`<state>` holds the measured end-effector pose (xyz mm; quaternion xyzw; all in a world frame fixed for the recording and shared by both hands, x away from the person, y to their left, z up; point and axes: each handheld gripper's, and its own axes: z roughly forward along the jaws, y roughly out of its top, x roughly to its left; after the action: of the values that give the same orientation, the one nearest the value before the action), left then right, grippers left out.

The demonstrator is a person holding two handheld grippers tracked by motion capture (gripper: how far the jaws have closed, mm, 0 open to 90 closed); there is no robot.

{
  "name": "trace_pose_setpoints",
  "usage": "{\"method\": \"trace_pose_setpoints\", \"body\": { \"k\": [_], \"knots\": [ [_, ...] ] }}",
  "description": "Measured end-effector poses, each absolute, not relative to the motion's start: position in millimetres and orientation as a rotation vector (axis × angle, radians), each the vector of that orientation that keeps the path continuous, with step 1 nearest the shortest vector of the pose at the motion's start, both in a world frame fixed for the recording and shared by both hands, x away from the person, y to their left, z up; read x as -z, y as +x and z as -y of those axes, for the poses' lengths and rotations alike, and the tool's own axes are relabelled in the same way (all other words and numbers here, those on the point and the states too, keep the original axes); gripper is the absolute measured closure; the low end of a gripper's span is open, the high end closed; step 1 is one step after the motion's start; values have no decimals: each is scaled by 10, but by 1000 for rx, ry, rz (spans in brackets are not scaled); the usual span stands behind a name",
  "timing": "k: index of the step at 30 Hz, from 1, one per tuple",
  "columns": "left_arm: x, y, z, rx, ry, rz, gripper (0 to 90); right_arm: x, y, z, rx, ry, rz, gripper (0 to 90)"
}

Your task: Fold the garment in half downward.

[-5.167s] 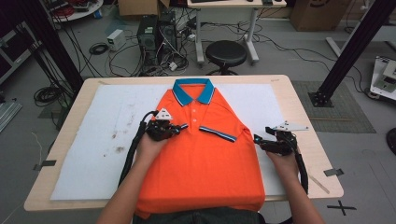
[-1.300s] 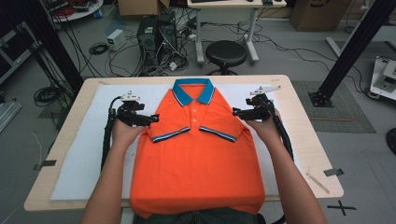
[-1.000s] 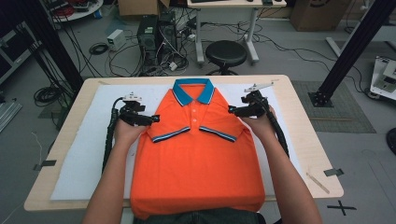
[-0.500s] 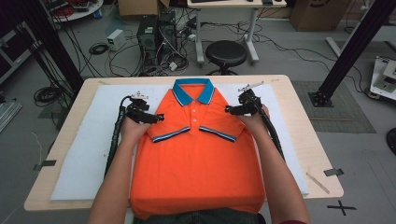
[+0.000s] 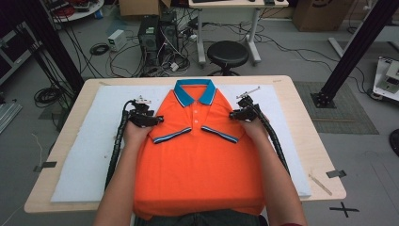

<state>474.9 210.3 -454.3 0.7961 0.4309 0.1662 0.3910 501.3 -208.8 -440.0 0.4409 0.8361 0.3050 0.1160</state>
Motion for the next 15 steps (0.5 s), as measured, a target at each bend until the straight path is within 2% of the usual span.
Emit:
{"method": "trace_pose_setpoints", "body": {
  "k": [1,2,4,5,15],
  "knots": [
    [4543,4749,-2103,-422,2022,-1095,591,4400,5013,2088,-893,1291,-2449,775],
    [4542,4745,-2094,-413,2019,-1092,591,4403,5016,2099,-908,1298,-2453,810],
    [4542,4744,-2076,-380,2010,-1084,785,4400,5019,2102,-919,1317,-2454,847],
    [4539,4745,-2045,-374,2009,-1083,809,4394,5015,2094,-902,1305,-2455,854],
    [4393,4866,-1931,-413,2046,-1049,838,4205,5043,2140,-788,1258,-2319,874]
  ]
}}
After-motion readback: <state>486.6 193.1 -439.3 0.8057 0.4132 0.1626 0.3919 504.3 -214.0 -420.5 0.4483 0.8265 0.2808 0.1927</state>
